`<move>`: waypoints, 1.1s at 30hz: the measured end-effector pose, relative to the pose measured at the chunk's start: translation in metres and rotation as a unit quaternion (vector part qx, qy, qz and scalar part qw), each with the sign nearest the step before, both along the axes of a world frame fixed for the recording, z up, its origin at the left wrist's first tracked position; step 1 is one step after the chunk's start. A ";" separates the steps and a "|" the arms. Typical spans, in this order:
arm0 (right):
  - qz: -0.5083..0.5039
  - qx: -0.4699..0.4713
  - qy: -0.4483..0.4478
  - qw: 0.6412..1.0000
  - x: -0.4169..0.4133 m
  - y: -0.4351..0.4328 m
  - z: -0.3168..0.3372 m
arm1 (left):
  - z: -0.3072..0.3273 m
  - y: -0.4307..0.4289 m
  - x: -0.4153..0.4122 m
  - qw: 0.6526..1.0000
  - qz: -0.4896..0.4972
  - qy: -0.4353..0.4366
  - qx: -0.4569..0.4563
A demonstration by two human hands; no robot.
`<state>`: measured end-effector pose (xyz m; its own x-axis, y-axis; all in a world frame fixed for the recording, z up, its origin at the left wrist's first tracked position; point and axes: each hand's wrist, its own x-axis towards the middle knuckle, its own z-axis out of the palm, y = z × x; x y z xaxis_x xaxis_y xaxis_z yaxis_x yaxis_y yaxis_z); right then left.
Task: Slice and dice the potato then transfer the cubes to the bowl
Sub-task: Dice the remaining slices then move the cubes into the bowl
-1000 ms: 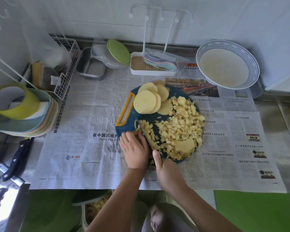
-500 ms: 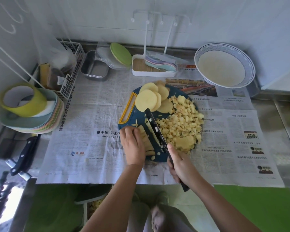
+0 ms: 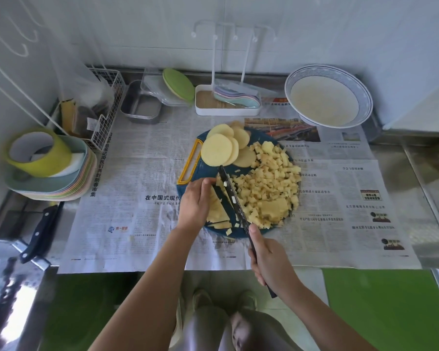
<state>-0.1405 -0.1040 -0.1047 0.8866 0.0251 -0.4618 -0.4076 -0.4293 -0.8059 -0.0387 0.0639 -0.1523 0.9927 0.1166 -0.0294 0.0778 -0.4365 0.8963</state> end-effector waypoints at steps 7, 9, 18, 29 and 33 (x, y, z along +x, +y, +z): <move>0.023 -0.042 -0.077 0.996 -0.016 0.026 -0.008 | -0.016 -0.010 -0.021 0.993 0.065 -0.066 0.067; 0.026 -0.054 -0.084 0.995 -0.017 0.031 -0.008 | -0.022 -0.016 -0.023 0.991 0.090 -0.073 0.072; 0.028 -0.080 -0.018 0.996 -0.009 0.035 -0.012 | -0.025 -0.030 -0.016 0.977 0.174 -0.075 0.094; 0.053 -0.108 0.026 0.992 0.011 0.036 -0.009 | -0.030 -0.028 -0.008 0.970 0.181 -0.091 0.132; 0.094 -0.140 0.054 0.984 0.023 0.036 -0.011 | -0.032 -0.029 -0.006 0.968 0.186 -0.092 0.143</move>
<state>-0.1177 -0.0677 -0.1156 0.8234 0.0420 -0.5660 -0.3774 -0.7043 -0.6013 -0.0448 0.0344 -0.1839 0.8660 0.4436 0.2308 0.1273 -0.6420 0.7561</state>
